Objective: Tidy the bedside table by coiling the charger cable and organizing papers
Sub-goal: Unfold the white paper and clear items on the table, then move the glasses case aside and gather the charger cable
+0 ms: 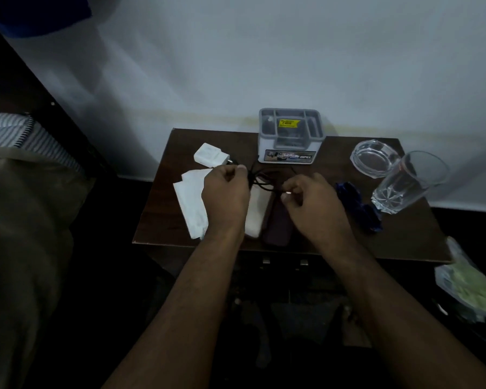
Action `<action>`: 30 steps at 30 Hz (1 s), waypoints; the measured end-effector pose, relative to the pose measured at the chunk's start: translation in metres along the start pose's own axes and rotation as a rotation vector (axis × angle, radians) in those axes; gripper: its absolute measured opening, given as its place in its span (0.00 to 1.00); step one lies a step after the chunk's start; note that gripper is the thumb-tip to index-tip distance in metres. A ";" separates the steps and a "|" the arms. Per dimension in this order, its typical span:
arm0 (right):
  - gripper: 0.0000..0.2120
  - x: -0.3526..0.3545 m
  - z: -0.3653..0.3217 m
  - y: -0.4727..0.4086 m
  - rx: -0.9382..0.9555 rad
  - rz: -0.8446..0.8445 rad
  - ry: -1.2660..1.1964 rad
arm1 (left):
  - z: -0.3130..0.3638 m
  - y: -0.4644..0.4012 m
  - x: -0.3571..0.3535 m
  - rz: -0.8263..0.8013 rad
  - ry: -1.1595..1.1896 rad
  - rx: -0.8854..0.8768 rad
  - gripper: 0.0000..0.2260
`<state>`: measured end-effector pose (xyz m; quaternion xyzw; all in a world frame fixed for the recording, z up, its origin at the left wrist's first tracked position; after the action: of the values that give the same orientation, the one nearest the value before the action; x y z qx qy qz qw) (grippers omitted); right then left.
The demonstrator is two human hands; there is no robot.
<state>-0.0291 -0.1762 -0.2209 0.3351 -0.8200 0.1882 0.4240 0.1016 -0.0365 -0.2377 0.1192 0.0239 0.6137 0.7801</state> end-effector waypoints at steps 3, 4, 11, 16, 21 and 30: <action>0.09 0.028 0.036 0.001 -0.098 0.055 0.168 | 0.005 0.005 -0.021 -0.034 -0.101 -0.083 0.07; 0.09 0.034 0.048 0.002 -0.130 0.056 0.235 | 0.006 0.007 -0.026 -0.041 -0.126 -0.104 0.06; 0.14 0.035 0.095 0.003 -0.249 -0.134 0.449 | -0.002 0.014 -0.052 -0.159 -0.353 -0.092 0.08; 0.18 0.026 0.095 0.001 -0.205 -0.171 0.475 | 0.000 0.019 -0.055 -0.205 -0.503 -0.142 0.03; 0.17 0.018 0.085 0.004 -0.146 -0.216 0.404 | -0.001 0.020 -0.056 -0.226 -0.589 -0.200 0.11; 0.14 0.019 0.067 0.002 -0.079 -0.133 0.416 | -0.017 0.018 -0.053 -0.339 -0.744 -0.137 0.25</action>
<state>-0.0769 -0.2218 -0.2441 0.3254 -0.6977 0.1925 0.6085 0.0680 -0.0807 -0.2557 0.2750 -0.2813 0.3918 0.8317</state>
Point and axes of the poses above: each hand's wrist, its own y-axis away from the middle knuckle, its own x-axis out of the back of the hand, z = x × y, the point moved 9 cm from there along -y, towards the middle knuckle, and after that the axes turned 2 degrees about y, right-handed, at the moved point
